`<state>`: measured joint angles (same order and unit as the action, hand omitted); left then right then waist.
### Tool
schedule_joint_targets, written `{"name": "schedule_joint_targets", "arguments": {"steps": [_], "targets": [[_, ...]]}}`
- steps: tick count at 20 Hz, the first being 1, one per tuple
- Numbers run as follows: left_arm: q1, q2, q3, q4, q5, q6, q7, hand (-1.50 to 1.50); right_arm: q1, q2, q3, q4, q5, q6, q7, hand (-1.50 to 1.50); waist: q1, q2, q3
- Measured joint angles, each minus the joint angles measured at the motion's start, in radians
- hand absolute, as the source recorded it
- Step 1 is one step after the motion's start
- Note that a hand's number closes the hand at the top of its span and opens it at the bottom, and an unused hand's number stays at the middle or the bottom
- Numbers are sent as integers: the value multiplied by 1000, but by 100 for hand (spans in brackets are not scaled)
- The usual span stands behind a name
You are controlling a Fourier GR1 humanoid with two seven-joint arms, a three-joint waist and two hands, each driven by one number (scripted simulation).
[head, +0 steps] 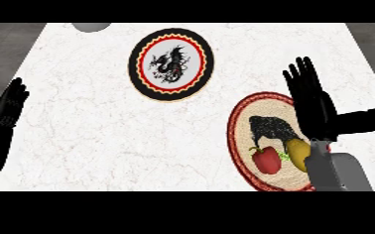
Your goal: Pick the bell pepper from the placemat and place it in the plate
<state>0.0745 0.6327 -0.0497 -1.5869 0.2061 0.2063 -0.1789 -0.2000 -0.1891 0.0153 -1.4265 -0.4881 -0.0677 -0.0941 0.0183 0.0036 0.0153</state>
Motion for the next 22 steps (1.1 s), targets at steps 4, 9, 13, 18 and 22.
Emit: {"name": "schedule_joint_targets", "arguments": {"steps": [4,9,13,18,22], "targets": [[-9,-57,-43,19,-5,29,73,0,-28,-49,122,-55,44,147,23,150,-11,-2,-10],[19,-120,-91,62,21,33,146,0,-161,-242,228,-181,273,286,-21,150,-24,-38,-32],[6,-180,-116,92,41,57,208,0,-130,-346,276,-231,500,272,-202,150,-49,-23,-23],[-40,-247,-164,98,17,109,275,0,26,-318,307,-103,442,368,-473,-150,-36,0,-13],[-77,-268,-178,105,4,125,322,0,51,-392,360,-40,579,409,-675,-150,-25,0,-13]]}}
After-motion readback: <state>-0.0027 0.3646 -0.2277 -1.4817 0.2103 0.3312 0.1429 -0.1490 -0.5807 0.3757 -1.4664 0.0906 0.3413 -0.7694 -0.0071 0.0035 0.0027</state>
